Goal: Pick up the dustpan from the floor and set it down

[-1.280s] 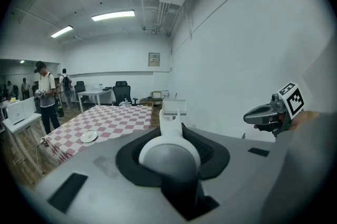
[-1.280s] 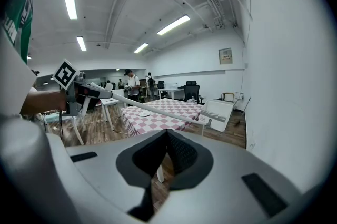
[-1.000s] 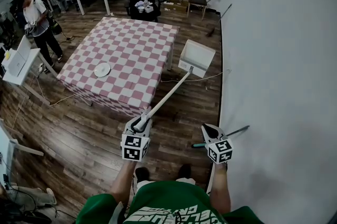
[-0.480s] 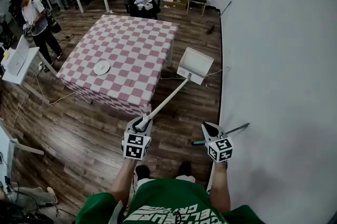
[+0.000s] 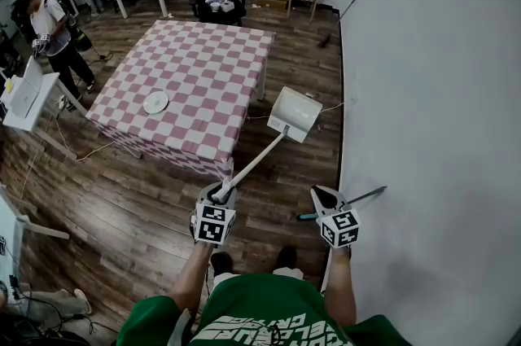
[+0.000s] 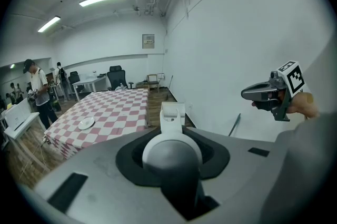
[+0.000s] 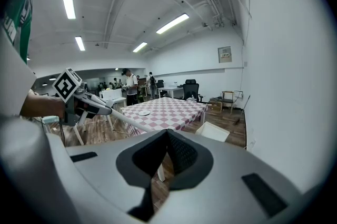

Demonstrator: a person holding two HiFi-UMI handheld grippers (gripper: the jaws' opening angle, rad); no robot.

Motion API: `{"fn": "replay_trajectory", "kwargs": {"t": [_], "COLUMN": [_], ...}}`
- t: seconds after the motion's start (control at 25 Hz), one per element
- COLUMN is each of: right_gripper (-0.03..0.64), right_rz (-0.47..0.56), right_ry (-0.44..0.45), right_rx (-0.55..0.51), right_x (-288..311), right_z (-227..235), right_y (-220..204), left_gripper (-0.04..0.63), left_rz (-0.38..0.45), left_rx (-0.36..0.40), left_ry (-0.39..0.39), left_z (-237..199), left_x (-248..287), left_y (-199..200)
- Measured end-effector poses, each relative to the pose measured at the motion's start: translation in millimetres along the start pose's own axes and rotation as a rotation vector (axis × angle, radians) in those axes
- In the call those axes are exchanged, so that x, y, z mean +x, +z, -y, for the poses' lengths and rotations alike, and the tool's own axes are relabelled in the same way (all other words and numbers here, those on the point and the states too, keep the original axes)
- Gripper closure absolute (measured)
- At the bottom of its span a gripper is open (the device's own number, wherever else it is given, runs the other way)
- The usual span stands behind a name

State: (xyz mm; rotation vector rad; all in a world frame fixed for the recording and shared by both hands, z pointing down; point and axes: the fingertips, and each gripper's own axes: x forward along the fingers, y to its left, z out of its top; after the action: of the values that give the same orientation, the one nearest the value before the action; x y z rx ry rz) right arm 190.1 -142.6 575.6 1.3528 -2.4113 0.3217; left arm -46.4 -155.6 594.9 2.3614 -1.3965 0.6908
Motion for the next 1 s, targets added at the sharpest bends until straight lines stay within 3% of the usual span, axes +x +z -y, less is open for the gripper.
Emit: {"fn": "replay_trajectory", "kwargs": {"t": [0.52, 1.0], "right_gripper": [0.609, 0.609], "right_rz": [0.010, -0.018], "right_ry": [0.019, 0.010], "right_rx": [0.107, 0.130], "right_x": [5.3, 2.9], "right_z": [4.9, 6.3], "right_y": [-16.7, -30.7], "left_gripper": [0.489, 0.489], "left_rz": [-0.137, -0.301], "left_rx": [-0.024, -0.018], "left_ry": [-0.044, -0.065], "left_z": [6.0, 17.1], "left_x": [40.0, 58.1], "left_y": [-55.1, -120.7]}}
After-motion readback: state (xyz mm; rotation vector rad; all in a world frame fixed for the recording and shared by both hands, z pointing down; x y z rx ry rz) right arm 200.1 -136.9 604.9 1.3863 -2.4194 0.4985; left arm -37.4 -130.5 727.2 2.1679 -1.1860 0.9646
